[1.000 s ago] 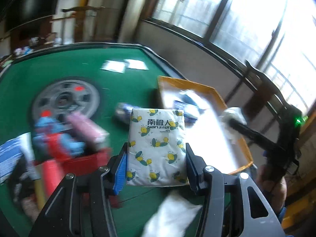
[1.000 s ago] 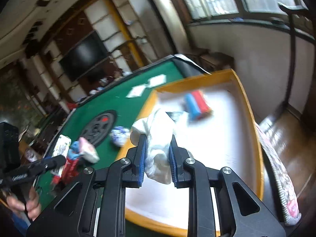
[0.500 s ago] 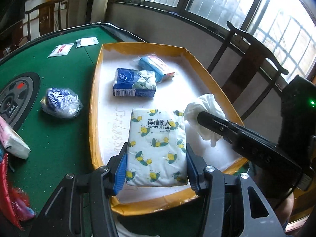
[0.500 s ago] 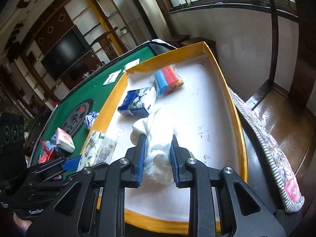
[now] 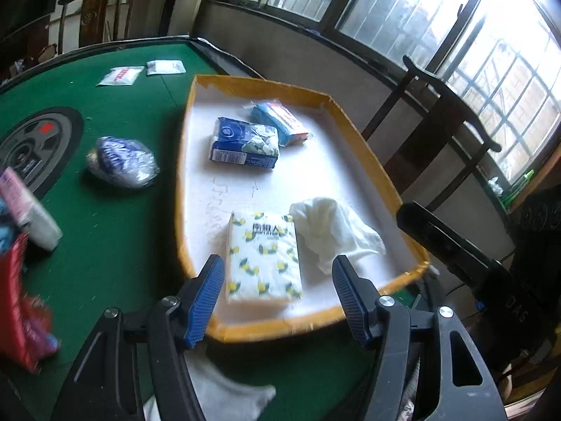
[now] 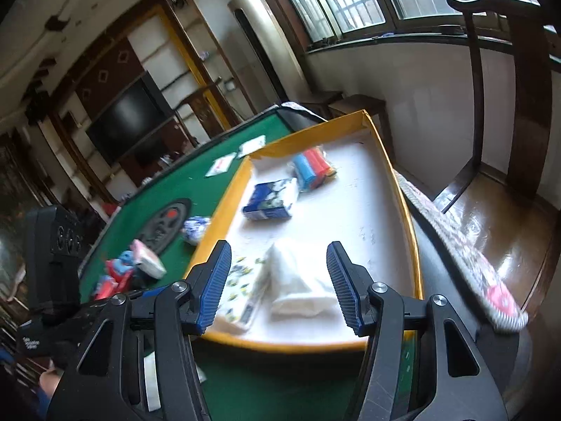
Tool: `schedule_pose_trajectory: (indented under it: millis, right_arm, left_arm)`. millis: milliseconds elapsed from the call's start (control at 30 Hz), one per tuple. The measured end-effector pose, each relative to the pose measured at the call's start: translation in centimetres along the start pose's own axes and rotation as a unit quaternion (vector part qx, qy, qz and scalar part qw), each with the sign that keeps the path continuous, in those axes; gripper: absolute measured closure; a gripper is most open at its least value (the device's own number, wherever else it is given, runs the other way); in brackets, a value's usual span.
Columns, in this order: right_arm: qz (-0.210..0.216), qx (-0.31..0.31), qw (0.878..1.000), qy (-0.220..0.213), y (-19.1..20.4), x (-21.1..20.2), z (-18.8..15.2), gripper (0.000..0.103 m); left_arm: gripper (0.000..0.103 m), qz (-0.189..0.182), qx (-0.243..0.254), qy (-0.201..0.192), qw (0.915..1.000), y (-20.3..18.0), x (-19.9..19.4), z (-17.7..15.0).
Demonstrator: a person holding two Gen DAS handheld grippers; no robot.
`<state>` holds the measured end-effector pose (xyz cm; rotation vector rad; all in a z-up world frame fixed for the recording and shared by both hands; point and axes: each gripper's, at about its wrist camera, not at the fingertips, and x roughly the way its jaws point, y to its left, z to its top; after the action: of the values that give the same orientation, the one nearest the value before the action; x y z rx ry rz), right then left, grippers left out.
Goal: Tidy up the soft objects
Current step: 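Open both grippers to release the towel and tissue pack, then withdraw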
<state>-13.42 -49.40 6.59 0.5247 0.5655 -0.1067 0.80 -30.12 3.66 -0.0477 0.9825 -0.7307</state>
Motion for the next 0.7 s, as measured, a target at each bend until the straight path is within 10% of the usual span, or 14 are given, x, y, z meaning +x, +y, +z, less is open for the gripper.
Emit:
schedule_pose_trajectory:
  millis: [467,700]
  right_arm:
    - [0.068,-0.067,0.992,0.087,8.7,-1.1,-6.5,0.046]
    - [0.09,-0.051,0.985,0.137,10.0,0.8,-9.7,0.046]
  left_arm:
    - [0.038,0.026,-0.068,-0.08,0.9942,6.9,-13.1,-8.2]
    - [0.028,0.072,-0.19,-0.118,0.972,15.2,-19.3,-14.6]
